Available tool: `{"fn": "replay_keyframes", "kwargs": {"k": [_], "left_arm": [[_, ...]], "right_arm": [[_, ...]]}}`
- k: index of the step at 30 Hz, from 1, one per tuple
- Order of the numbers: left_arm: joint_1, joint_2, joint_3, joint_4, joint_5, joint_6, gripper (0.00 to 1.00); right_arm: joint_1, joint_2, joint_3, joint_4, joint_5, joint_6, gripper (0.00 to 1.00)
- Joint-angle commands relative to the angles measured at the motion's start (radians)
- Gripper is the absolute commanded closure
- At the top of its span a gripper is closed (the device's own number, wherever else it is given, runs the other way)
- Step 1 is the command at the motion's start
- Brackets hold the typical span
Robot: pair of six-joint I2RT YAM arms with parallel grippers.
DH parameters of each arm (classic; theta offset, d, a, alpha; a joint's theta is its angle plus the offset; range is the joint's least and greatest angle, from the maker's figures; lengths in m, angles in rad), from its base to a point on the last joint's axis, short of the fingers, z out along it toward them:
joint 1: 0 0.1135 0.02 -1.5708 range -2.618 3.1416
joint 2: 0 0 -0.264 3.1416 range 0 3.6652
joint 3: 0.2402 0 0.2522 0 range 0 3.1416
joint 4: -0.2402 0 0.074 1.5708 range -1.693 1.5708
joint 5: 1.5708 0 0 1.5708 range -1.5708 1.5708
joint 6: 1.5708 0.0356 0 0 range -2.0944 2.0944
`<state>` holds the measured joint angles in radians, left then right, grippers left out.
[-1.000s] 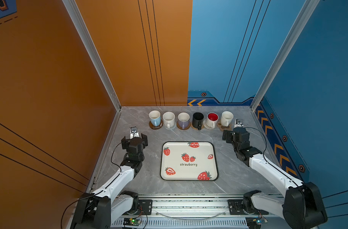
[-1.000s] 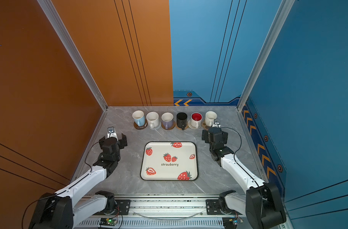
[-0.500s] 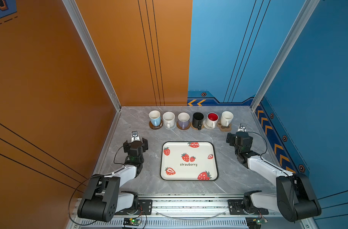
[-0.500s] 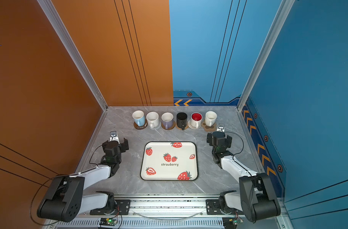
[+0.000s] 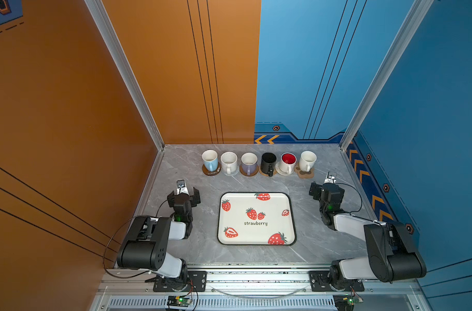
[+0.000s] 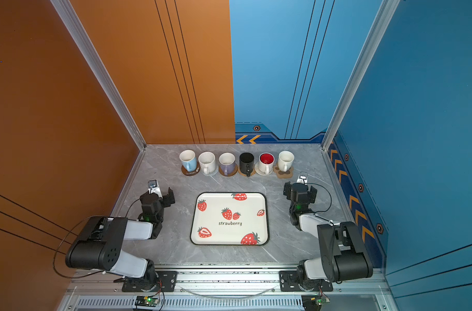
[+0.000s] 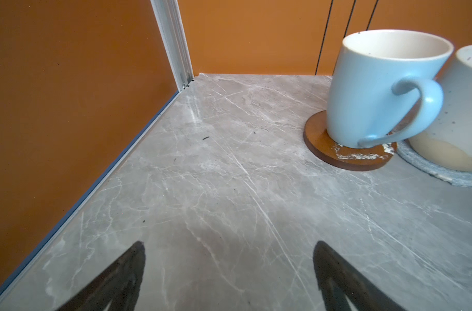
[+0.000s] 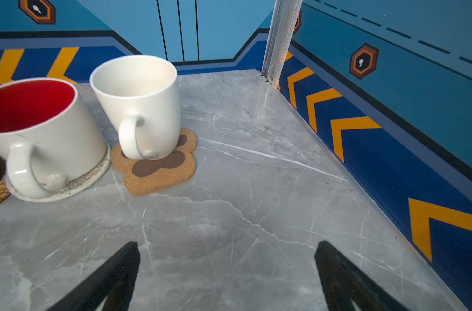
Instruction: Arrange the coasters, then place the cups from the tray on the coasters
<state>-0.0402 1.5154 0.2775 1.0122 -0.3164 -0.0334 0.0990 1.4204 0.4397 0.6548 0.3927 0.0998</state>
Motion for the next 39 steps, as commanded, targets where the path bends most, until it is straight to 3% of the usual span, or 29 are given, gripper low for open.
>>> {"fn": "replay_keyframes", "kwargs": {"k": [1, 8, 14, 18, 23, 30, 39], "left_arm": [[0.005, 0.039, 0.000, 0.100, 0.083, 0.011, 0.02], [0.005, 0.054, 0.012, 0.099, 0.115, 0.029, 0.02], [0.005, 0.049, 0.082, -0.045, 0.066, 0.013, 0.02], [0.000, 0.048, 0.083, -0.052, 0.062, 0.017, 0.02], [-0.004, 0.048, 0.086, -0.052, 0.055, 0.019, 0.02], [-0.015, 0.051, 0.088, -0.053, 0.049, 0.033, 0.02], [-0.018, 0.051, 0.088, -0.055, 0.046, 0.034, 0.02]], "right_arm": [[-0.012, 0.032, -0.038, 0.122, -0.020, -0.021, 0.00], [-0.039, 0.102, -0.063, 0.229, -0.100, -0.019, 0.00], [-0.085, 0.125, -0.077, 0.275, -0.275, -0.022, 0.00], [-0.093, 0.127, -0.071, 0.261, -0.361, -0.043, 0.00], [-0.095, 0.127, -0.073, 0.269, -0.375, -0.046, 0.00], [-0.065, 0.126, -0.070, 0.261, -0.236, -0.035, 0.00], [-0.064, 0.125, -0.069, 0.261, -0.235, -0.038, 0.00]]}}
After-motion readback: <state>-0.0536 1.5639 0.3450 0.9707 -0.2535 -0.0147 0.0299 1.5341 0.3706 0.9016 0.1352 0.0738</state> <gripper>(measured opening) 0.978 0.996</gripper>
